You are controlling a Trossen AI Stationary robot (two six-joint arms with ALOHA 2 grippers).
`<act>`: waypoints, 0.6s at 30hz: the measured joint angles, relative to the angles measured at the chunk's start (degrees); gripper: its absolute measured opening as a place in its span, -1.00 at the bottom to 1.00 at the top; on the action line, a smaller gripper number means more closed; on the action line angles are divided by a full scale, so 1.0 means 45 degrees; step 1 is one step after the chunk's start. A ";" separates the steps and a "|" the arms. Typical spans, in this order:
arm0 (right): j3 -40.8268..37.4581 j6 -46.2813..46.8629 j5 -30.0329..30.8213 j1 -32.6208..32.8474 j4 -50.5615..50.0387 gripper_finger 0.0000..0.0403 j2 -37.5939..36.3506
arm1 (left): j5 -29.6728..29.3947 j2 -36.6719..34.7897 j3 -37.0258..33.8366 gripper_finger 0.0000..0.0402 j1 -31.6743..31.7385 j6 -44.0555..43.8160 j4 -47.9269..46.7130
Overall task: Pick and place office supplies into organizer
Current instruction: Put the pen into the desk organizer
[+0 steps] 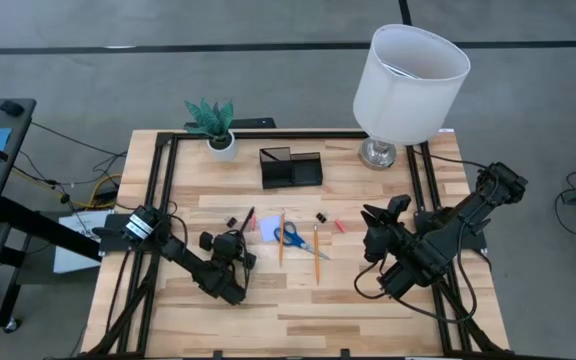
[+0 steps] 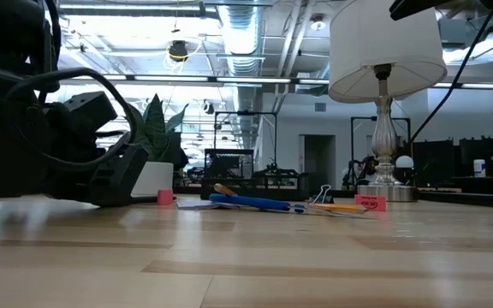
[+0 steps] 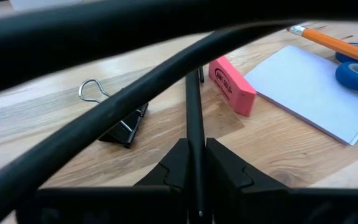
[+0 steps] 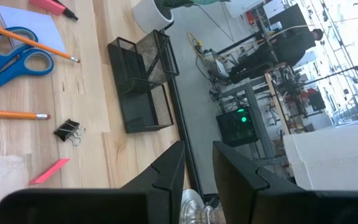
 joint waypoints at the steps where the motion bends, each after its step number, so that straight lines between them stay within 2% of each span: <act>1: 0.0000 0.0001 0.0004 -0.0004 -0.0001 -0.62 0.0000 | -0.0019 0.0000 0.0033 -0.89 0.0000 -0.0005 -0.0037; 10: 0.0000 0.0001 0.0005 -0.0002 0.0010 -0.62 0.0002 | 0.0311 0.0034 0.0928 -0.87 0.0005 -0.0714 -0.2878; 18: 0.0000 0.0001 0.0005 -0.0001 0.0030 -0.62 0.0000 | -0.0095 0.0029 0.1389 -0.89 -0.0008 -0.0865 -0.3935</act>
